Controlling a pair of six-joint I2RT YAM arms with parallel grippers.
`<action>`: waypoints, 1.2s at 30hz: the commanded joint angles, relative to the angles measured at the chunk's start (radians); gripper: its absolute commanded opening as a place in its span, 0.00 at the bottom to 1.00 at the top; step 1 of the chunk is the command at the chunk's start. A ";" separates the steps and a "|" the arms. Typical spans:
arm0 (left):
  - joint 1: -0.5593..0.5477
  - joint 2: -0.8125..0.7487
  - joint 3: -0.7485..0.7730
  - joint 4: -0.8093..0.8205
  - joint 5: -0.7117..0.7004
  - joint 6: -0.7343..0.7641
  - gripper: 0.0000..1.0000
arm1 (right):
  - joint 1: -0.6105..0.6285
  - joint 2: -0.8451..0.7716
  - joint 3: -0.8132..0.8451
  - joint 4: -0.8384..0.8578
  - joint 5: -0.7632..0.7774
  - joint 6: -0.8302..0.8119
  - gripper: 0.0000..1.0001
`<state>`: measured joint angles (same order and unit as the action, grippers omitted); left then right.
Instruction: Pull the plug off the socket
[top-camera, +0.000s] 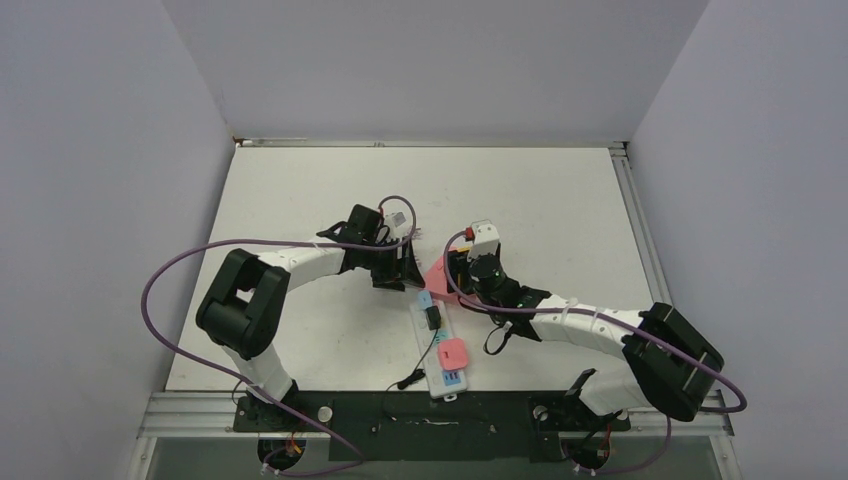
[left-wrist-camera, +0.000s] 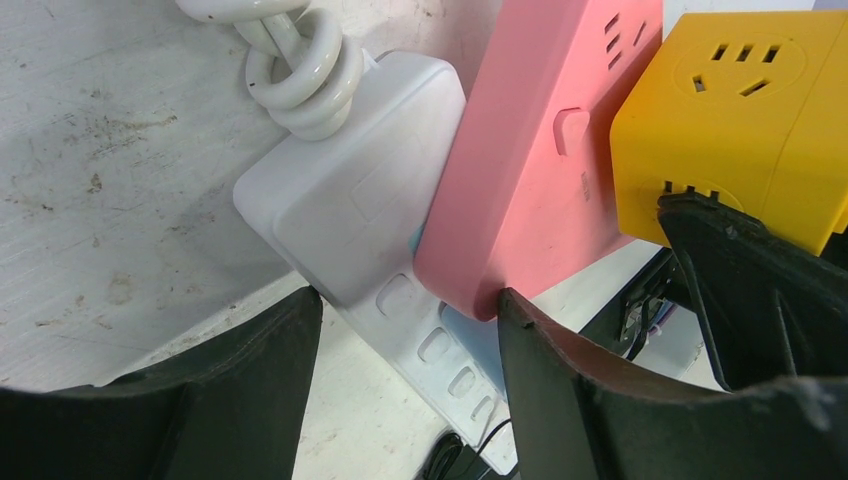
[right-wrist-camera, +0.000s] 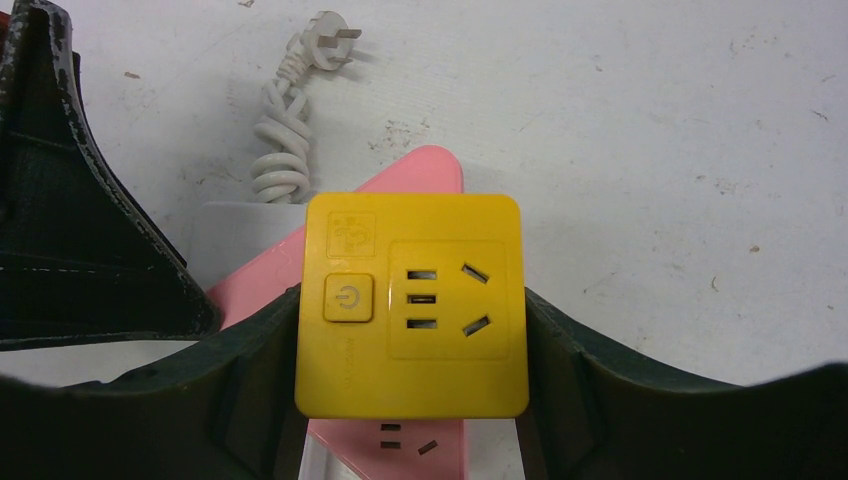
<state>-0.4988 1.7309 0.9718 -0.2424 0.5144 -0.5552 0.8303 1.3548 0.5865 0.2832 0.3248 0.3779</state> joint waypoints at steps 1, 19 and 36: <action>-0.041 0.072 -0.029 -0.104 -0.140 0.103 0.58 | -0.022 -0.030 -0.002 0.093 -0.032 0.066 0.05; -0.043 0.075 -0.024 -0.104 -0.120 0.107 0.58 | 0.103 -0.034 0.029 0.074 0.186 -0.101 0.05; -0.046 0.094 -0.017 -0.109 -0.125 0.111 0.58 | 0.125 -0.216 -0.085 0.196 0.166 -0.094 0.05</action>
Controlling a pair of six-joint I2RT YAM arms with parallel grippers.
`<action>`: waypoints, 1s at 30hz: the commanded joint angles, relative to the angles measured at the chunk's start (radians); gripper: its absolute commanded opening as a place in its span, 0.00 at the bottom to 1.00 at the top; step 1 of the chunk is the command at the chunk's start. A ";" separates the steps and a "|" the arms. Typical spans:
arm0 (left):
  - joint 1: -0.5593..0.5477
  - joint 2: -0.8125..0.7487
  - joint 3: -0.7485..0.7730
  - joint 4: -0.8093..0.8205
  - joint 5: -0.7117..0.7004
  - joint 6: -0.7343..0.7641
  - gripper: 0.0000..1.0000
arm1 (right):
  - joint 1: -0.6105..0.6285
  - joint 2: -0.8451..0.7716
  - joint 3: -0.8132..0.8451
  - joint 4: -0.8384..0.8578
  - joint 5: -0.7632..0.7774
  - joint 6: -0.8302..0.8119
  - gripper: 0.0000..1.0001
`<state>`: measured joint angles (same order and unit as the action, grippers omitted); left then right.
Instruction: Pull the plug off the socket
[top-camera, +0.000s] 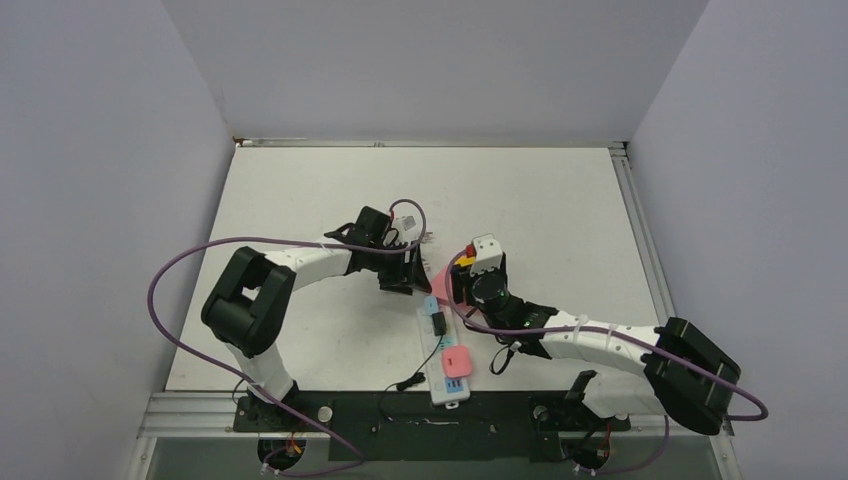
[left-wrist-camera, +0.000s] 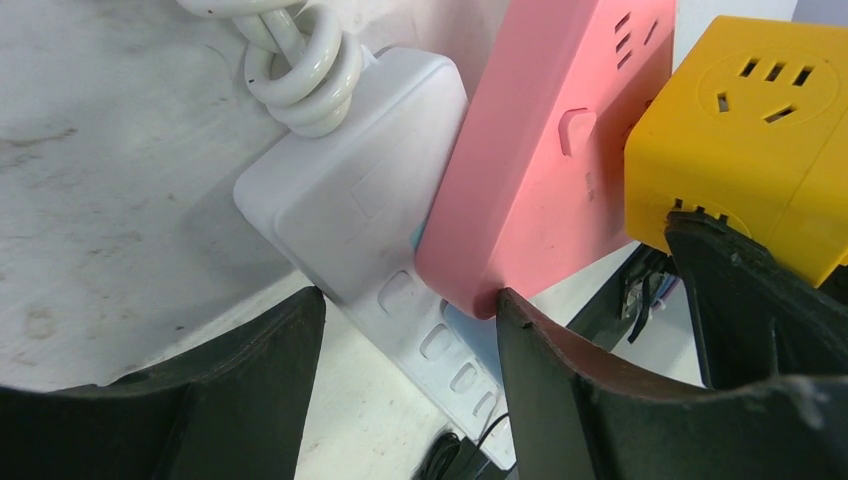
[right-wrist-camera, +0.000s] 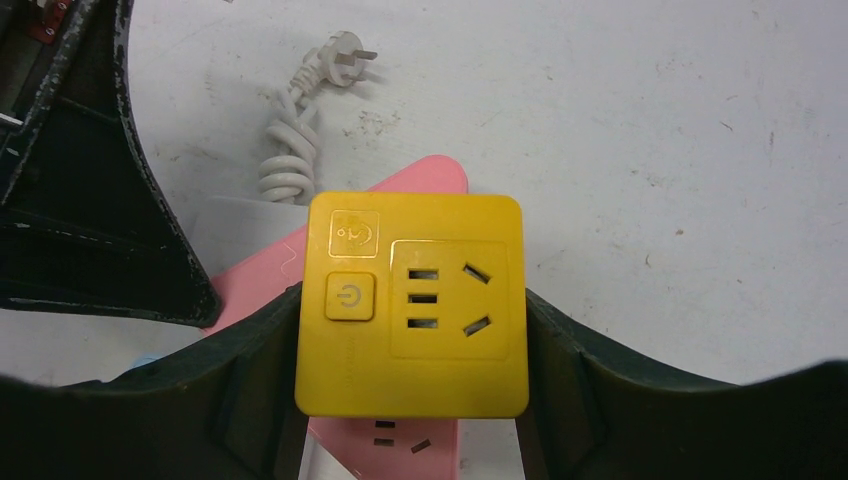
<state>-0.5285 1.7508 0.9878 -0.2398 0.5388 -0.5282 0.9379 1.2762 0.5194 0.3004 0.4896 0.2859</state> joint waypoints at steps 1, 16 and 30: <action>-0.016 0.074 -0.032 -0.113 -0.149 0.084 0.58 | 0.016 -0.167 -0.035 0.191 0.007 0.000 0.05; -0.021 0.066 -0.028 -0.114 -0.156 0.089 0.58 | -0.013 -0.269 -0.066 0.174 0.060 -0.053 0.05; -0.021 0.059 -0.026 -0.112 -0.146 0.089 0.58 | -0.010 -0.150 -0.009 0.200 -0.344 -0.182 0.05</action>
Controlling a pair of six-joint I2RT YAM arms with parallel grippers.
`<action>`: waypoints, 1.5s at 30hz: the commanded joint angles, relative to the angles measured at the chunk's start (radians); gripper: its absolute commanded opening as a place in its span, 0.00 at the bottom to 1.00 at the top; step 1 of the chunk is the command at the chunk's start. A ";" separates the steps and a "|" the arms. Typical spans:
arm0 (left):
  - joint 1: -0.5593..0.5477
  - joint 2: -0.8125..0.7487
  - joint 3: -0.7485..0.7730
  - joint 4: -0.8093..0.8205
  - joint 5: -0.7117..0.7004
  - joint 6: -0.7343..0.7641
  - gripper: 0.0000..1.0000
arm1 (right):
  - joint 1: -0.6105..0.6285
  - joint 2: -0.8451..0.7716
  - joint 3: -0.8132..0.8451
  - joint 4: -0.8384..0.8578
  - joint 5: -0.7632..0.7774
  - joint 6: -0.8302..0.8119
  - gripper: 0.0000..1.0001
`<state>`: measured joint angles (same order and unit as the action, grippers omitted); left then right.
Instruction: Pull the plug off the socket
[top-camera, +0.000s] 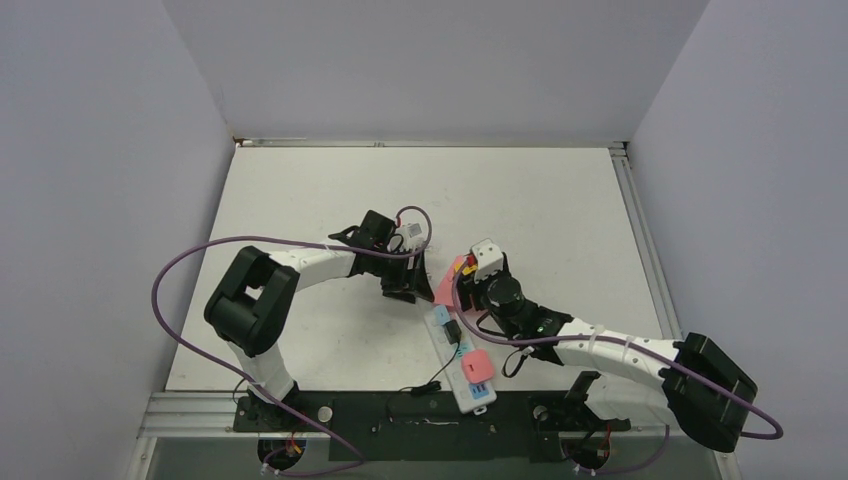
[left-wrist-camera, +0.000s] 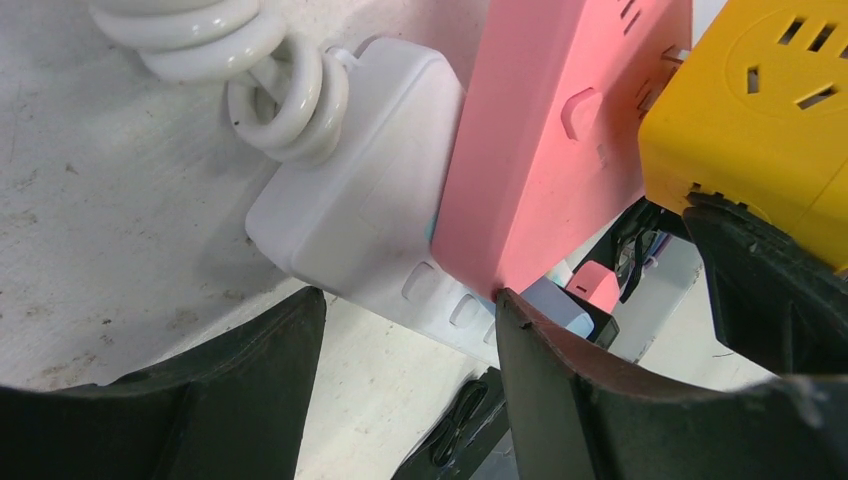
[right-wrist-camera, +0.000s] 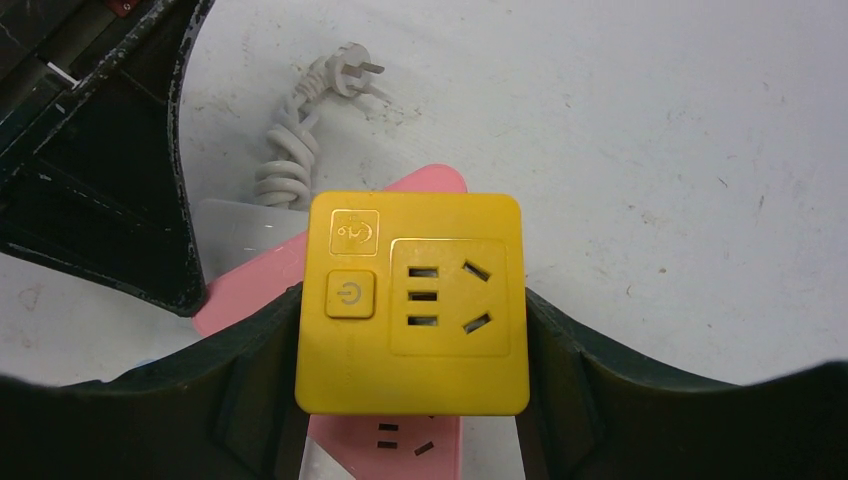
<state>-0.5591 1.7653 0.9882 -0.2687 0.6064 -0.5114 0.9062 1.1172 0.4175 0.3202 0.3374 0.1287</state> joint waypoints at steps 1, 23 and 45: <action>0.011 0.043 -0.026 -0.083 -0.214 0.073 0.58 | 0.022 0.012 0.092 0.182 -0.199 -0.025 0.05; 0.009 0.034 -0.022 -0.081 -0.203 0.076 0.59 | -0.343 -0.058 0.061 -0.036 0.076 0.322 0.08; 0.008 0.020 -0.020 -0.072 -0.168 0.076 0.63 | -0.589 0.209 0.140 -0.111 -0.179 0.395 0.78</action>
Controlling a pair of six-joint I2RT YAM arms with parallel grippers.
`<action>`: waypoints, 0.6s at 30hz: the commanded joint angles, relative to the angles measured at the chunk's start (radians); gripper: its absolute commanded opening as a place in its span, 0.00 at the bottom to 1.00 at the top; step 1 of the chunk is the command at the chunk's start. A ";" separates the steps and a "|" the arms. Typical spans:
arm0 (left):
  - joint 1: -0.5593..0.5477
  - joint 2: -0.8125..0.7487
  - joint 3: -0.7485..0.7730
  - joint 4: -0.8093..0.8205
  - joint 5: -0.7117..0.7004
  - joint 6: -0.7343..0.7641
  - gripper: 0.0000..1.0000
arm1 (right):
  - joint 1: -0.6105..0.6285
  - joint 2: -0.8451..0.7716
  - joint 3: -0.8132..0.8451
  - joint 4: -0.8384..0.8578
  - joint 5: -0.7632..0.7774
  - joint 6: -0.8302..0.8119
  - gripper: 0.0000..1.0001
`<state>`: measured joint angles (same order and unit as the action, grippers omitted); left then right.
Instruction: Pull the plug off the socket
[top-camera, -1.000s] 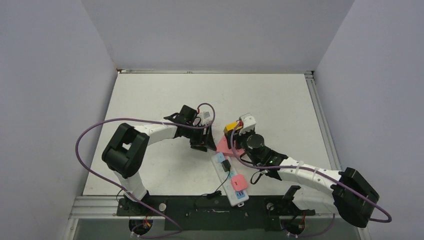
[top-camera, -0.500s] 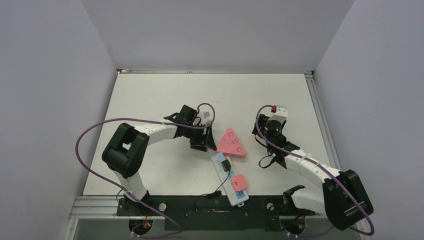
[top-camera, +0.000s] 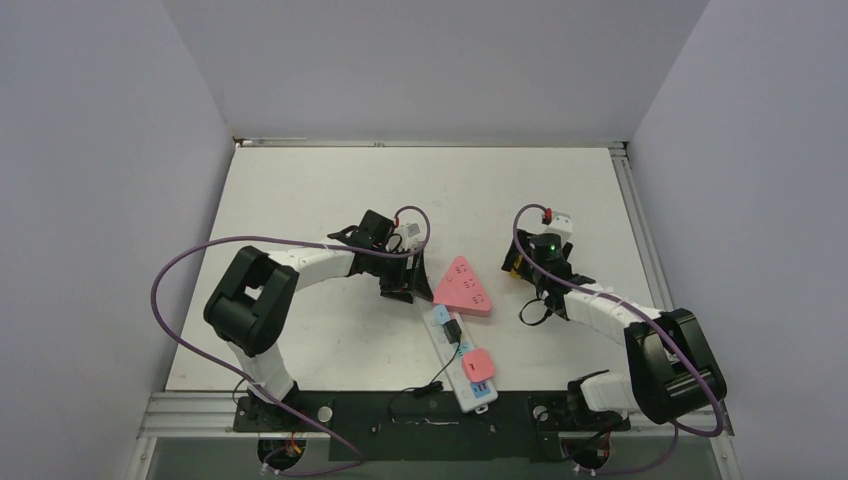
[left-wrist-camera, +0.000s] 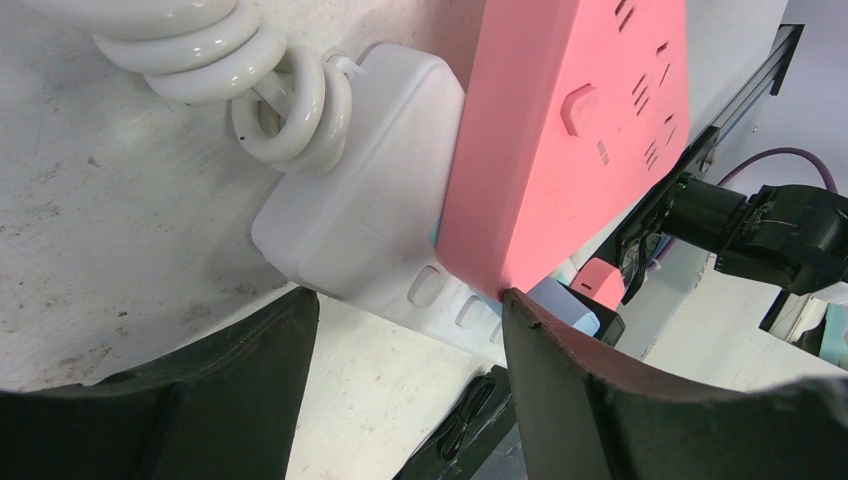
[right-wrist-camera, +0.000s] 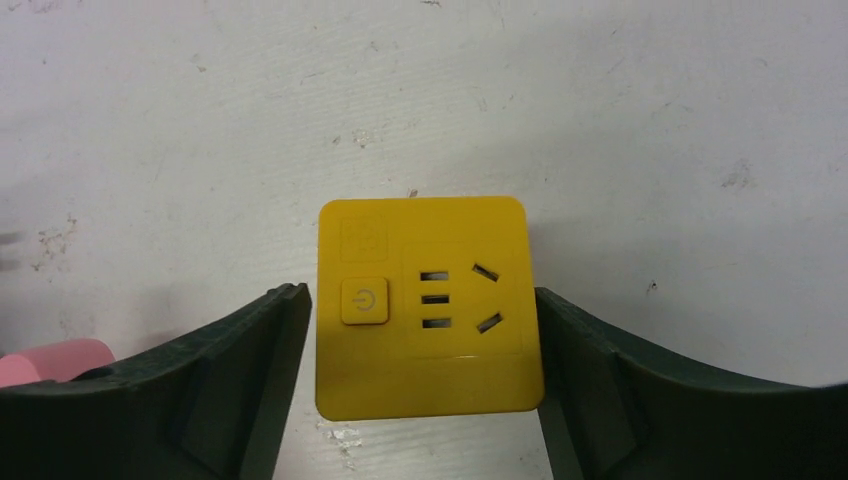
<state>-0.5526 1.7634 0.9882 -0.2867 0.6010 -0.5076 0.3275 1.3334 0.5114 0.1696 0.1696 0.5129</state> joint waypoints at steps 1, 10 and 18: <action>0.002 0.022 -0.021 -0.054 -0.162 0.072 0.63 | -0.011 -0.010 0.045 0.039 -0.011 0.010 0.83; 0.003 0.021 -0.020 -0.054 -0.150 0.072 0.67 | -0.018 -0.120 0.020 0.041 0.007 -0.005 0.90; 0.005 0.001 -0.019 -0.049 -0.150 0.073 0.68 | -0.019 -0.243 -0.042 0.164 -0.197 -0.056 0.90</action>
<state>-0.5526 1.7622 0.9882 -0.2867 0.5976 -0.4919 0.3138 1.1400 0.5018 0.2111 0.1326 0.4965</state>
